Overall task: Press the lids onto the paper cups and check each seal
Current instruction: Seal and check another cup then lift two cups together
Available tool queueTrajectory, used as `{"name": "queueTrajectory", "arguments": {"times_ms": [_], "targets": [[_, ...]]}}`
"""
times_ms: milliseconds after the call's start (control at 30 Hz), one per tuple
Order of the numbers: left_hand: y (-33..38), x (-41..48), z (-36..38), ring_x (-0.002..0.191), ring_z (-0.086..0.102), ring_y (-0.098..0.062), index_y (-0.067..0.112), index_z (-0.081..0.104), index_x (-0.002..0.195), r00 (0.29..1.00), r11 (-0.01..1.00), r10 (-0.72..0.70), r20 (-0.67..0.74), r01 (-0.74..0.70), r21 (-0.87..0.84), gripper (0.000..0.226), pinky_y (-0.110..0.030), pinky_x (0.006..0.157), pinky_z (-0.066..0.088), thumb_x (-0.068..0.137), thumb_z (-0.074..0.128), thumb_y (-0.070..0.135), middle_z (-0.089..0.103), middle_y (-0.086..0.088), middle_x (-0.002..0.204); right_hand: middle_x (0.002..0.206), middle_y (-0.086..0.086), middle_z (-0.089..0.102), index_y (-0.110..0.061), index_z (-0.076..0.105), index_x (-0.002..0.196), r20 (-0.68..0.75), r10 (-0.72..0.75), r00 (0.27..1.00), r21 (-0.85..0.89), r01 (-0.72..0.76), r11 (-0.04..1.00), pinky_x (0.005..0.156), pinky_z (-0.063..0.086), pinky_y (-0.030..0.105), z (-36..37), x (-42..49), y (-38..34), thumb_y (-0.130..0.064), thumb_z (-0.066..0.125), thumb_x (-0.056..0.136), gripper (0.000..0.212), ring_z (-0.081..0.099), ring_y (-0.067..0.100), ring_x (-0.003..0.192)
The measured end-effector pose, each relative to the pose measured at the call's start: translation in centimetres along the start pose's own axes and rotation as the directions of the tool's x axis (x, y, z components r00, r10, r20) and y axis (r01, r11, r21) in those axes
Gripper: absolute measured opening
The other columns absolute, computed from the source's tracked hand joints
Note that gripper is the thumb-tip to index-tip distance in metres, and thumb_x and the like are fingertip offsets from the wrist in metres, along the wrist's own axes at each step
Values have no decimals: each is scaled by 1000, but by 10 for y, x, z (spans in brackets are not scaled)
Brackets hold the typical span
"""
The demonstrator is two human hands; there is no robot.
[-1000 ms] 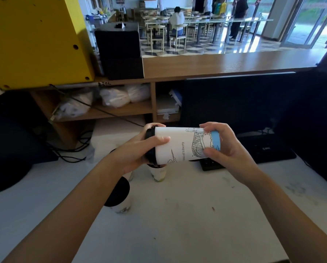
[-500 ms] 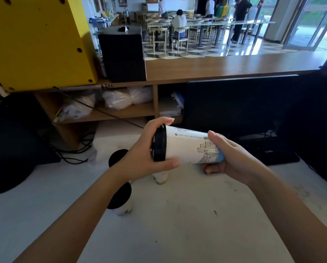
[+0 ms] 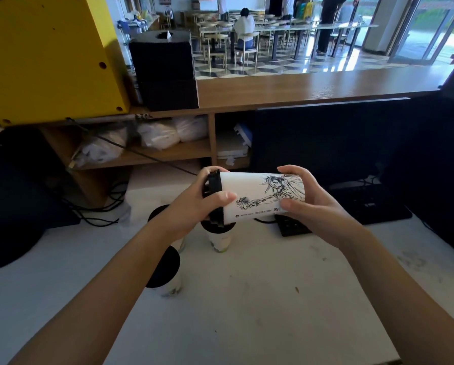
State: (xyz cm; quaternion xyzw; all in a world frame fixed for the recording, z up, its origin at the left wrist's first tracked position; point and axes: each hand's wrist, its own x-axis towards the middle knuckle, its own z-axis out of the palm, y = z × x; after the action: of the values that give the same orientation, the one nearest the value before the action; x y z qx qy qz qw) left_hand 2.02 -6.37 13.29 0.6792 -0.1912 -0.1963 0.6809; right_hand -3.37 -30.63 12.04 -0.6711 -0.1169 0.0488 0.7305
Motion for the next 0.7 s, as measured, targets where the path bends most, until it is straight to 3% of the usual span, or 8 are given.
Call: {"name": "queueTrajectory", "arguments": {"times_ms": [100, 200, 367, 467, 500, 567, 633, 700], "targets": [[0, 0, 3, 96, 63, -7, 49, 48, 103, 992, 981, 121, -38, -114, 157, 47, -22, 63, 54, 62, 70, 45, 55, 12, 108, 122, 11, 60, -20, 42, 134, -91, 106, 990, 217, -84, 972, 88, 54, 39, -2, 9, 1, -32, 60, 85, 53, 63, 23, 107], [-3, 2, 6, 103, 56, -8, 47, 40, 111, 972, 913, 232, -34, -206, 351, 54, -26, 68, 57, 67, 70, 37, 48, 18, 112, 120, 17, 62, -10, 51, 128, -148, 221, 964, 279, -173, 945, 85, 56, 39, 1, 17, 6, -45, 53, 82, 58, 63, 25, 106], [-9, 10, 7, 117, 44, 1, 50, 32, 119, 939, 837, 343, 3, -308, 452, 68, -31, 90, 53, 67, 74, 38, 39, 16, 129, 112, 11, 66, -5, 57, 120, -202, 229, 952, 517, -95, 850, 92, 53, 40, 15, 27, 15, -35, 64, 78, 52, 64, 22, 105], [-14, 18, 0, 119, 40, 15, 62, 16, 127, 977, 908, 208, 48, -211, 363, 89, -19, 97, 46, 71, 78, 33, 35, 21, 136, 112, 12, 65, -1, 55, 123, -260, 195, 946, 500, -41, 865, 97, 50, 42, 13, 33, 10, -30, 66, 77, 55, 62, 23, 106], [-16, 20, -4, 118, 37, 21, 64, 12, 128, 988, 940, 141, 65, -155, 303, 91, -11, 96, 42, 70, 77, 35, 33, 28, 135, 108, 11, 66, -1, 58, 119, -275, 183, 944, 469, -35, 883, 94, 51, 40, 10, 36, 8, -29, 66, 79, 49, 63, 22, 102], [-20, 24, -12, 121, 35, 16, 59, 14, 134, 993, 968, 41, 106, -66, 243, 91, -4, 91, 37, 67, 74, 41, 31, 30, 136, 96, 9, 70, -7, 67, 103, -302, 149, 942, 375, -27, 927, 87, 55, 37, 3, 41, 1, -24, 65, 83, 26, 67, 20, 92], [-24, 30, -16, 127, 38, 2, 45, 20, 141, 994, 966, -19, 105, -9, 259, 94, -13, 97, 38, 65, 77, 43, 35, 17, 144, 84, 4, 73, -16, 74, 82, -318, 92, 944, 267, -4, 964, 77, 58, 33, -2, 46, -10, -19, 65, 84, 9, 69, 16, 82], [-24, 37, -16, 128, 44, -7, 32, 28, 143, 997, 963, -46, 70, 26, 267, 98, -31, 108, 38, 62, 83, 41, 43, 7, 143, 82, 3, 73, -16, 73, 82, -323, 56, 945, 185, 5, 983, 71, 58, 30, -6, 54, -21, -18, 68, 82, 6, 69, 15, 78]]}}
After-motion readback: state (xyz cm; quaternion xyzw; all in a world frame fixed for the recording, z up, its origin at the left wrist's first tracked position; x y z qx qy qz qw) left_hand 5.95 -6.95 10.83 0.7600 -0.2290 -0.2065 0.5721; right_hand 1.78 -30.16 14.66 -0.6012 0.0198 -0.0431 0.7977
